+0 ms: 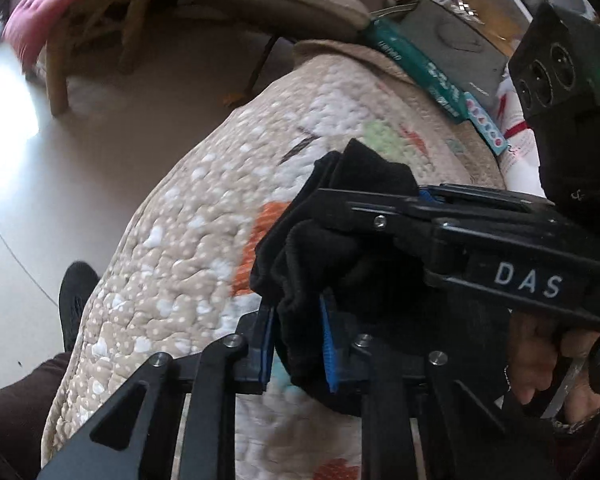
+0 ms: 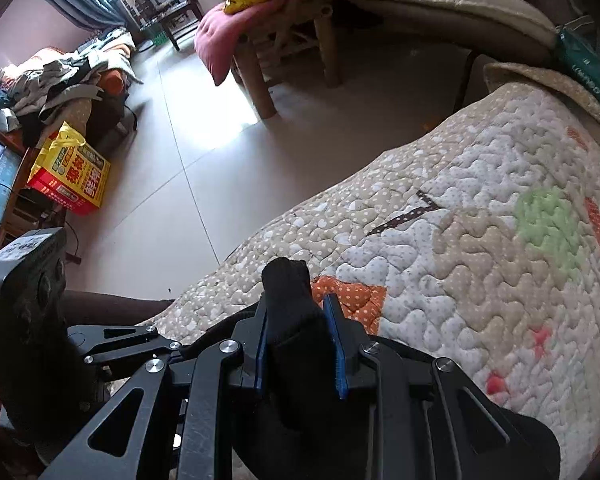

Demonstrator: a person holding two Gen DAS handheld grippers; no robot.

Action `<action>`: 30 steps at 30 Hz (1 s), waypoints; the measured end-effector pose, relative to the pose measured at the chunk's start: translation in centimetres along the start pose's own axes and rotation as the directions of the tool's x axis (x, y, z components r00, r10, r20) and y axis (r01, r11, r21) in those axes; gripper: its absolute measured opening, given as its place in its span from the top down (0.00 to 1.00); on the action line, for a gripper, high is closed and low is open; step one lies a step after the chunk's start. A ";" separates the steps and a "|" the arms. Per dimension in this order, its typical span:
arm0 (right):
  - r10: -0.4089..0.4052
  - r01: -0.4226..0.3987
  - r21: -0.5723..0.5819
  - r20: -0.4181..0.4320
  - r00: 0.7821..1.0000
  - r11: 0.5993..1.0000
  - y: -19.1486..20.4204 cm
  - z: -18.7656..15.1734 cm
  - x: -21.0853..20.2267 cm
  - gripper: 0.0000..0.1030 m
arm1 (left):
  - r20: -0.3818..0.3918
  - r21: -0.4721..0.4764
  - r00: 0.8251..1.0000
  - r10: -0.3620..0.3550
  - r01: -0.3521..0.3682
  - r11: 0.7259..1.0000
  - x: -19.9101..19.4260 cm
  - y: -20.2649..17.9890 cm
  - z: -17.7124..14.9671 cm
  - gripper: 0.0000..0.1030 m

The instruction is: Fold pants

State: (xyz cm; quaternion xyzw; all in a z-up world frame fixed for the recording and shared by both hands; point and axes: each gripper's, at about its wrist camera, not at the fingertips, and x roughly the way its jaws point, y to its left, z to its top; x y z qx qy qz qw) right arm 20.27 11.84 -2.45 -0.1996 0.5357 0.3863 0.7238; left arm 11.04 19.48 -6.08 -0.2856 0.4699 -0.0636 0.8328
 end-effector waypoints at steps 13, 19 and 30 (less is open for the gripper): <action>-0.073 0.060 0.132 0.096 0.993 0.989 -5.4 -6.5 -7.8 0.74 | 0.003 0.231 0.998 -0.055 0.053 0.972 0.8 -12.4 -2.9 0.82; -0.125 0.102 0.281 0.064 0.990 0.954 -11.4 -13.4 -8.1 0.65 | -0.099 0.301 0.993 -0.068 0.095 0.949 4.6 -16.7 -6.4 0.66; -0.411 0.283 0.519 0.147 0.900 0.807 -15.4 -20.1 -14.9 0.39 | -0.102 0.414 0.993 -0.066 0.102 0.905 -0.7 -16.0 -9.9 0.44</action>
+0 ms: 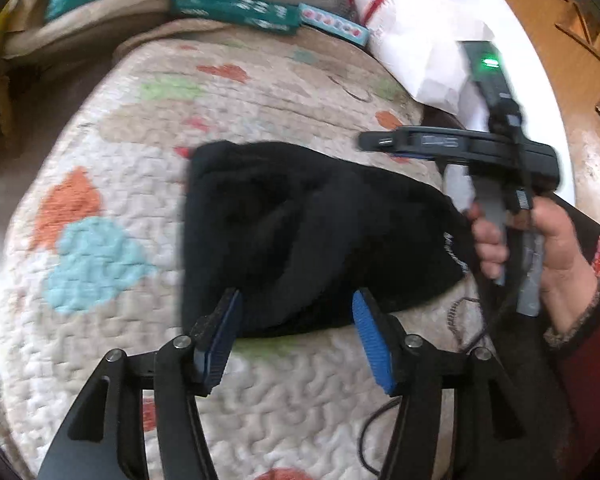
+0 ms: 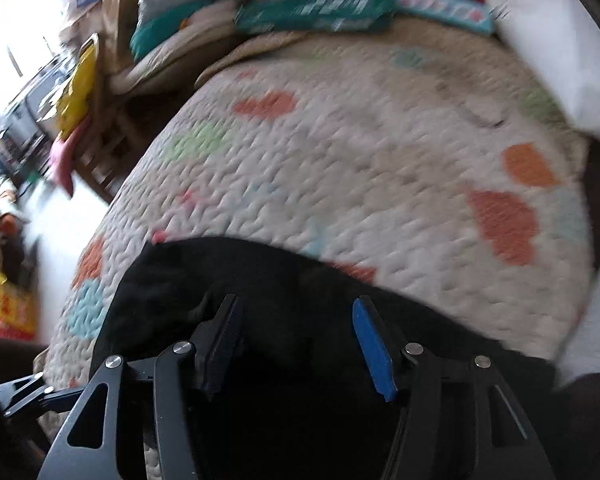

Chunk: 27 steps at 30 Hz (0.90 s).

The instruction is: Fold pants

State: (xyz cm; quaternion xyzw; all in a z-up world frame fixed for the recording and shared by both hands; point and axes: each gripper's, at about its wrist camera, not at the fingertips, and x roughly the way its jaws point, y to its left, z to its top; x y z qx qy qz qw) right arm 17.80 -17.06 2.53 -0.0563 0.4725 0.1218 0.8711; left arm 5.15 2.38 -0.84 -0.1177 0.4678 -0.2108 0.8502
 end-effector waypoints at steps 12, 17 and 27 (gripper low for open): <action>0.223 -0.222 0.007 -0.052 0.974 0.975 5.3 -4.2 -0.2 0.63 | -0.022 -0.032 0.989 0.147 -0.148 0.989 3.3 2.2 2.3 0.44; 0.052 -0.054 -0.009 -0.160 0.986 0.999 4.3 -6.6 3.2 0.66 | -0.076 0.016 0.982 0.171 -0.170 0.985 6.4 1.7 1.5 0.43; 0.079 -0.071 0.071 -0.117 0.990 0.995 2.6 -6.4 2.7 0.62 | -0.092 0.002 0.987 0.129 -0.130 0.992 6.7 2.6 1.6 0.38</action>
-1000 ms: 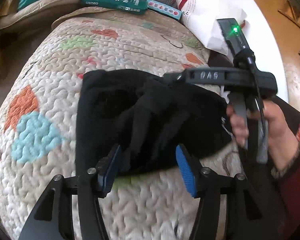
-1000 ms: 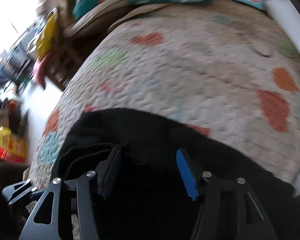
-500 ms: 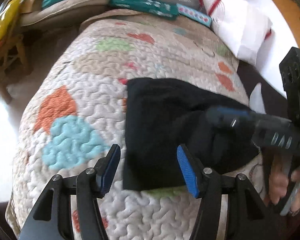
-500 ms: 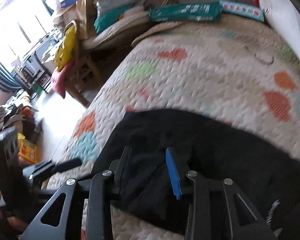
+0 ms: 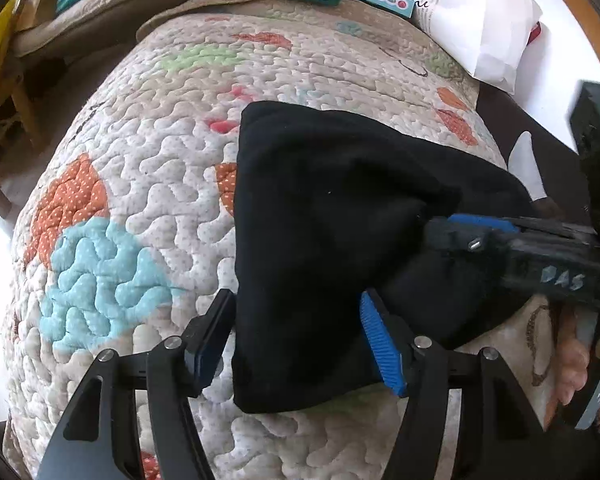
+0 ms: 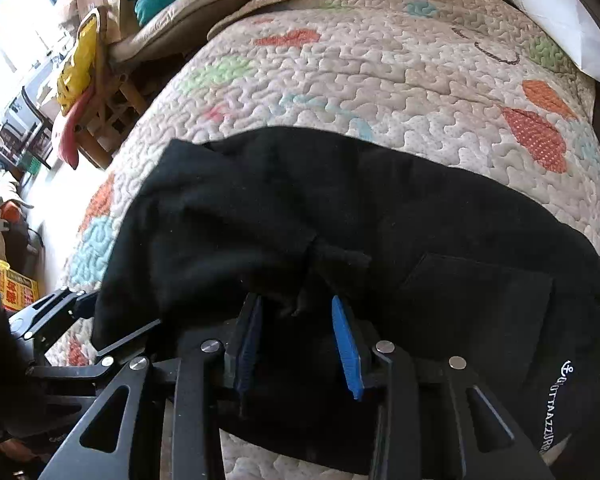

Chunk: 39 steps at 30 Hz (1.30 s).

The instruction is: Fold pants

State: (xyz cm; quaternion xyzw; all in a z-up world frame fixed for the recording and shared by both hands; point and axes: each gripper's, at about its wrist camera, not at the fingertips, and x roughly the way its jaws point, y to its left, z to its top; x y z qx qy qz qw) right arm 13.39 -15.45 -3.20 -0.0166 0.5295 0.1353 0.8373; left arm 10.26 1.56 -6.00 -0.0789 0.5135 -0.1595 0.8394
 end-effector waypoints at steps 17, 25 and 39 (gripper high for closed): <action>-0.122 -0.055 0.663 0.218 0.968 0.747 -9.7 -10.7 -7.8 0.49 | 0.058 0.113 0.998 0.028 -0.035 0.993 -5.0 -3.4 3.9 0.37; -0.263 0.032 0.772 0.178 0.948 0.635 -13.0 -12.9 -8.8 0.46 | 0.030 0.275 0.998 -0.062 0.052 0.960 -3.9 -11.0 7.9 0.37; -0.281 -0.011 0.833 0.199 0.939 0.553 -14.6 -13.1 -7.5 0.44 | -0.082 0.416 0.989 -0.124 0.147 0.897 3.7 -20.6 12.4 0.36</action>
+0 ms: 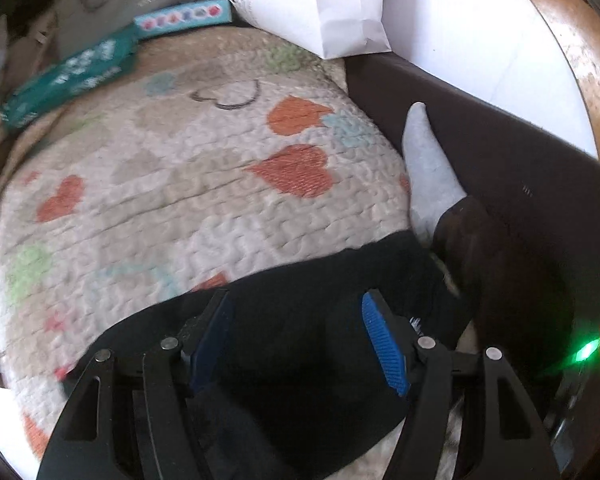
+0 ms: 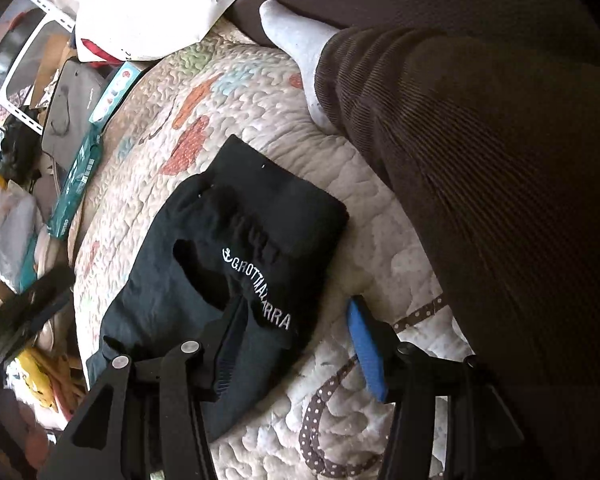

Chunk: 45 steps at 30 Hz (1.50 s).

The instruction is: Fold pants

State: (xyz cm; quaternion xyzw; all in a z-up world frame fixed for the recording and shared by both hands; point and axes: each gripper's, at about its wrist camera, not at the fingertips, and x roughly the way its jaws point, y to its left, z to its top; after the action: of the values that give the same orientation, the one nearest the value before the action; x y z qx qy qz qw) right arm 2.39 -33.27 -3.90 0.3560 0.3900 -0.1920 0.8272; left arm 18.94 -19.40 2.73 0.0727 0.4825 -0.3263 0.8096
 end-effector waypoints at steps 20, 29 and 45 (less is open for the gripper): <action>0.050 -0.056 0.056 0.111 0.993 0.997 0.7 1.2 1.2 0.24 | -0.215 0.203 0.973 -0.085 0.129 0.971 13.0 -8.9 4.9 0.36; 0.038 -0.033 -0.051 0.096 0.995 0.998 2.2 1.8 0.2 0.78 | -0.238 0.324 0.971 -0.039 0.117 0.939 12.7 -8.9 4.8 0.78; 0.244 -0.181 -0.336 0.155 0.957 0.924 8.9 -1.5 -6.2 0.79 | -0.043 0.211 0.993 -0.112 0.118 0.970 -0.1 -2.1 3.9 0.81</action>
State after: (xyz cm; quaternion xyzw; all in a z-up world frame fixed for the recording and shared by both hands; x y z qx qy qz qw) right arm 3.05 -25.96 4.21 0.2378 0.2923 -0.0693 0.9237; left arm 20.46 -22.66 5.29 0.1358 0.4605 -0.4213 0.7694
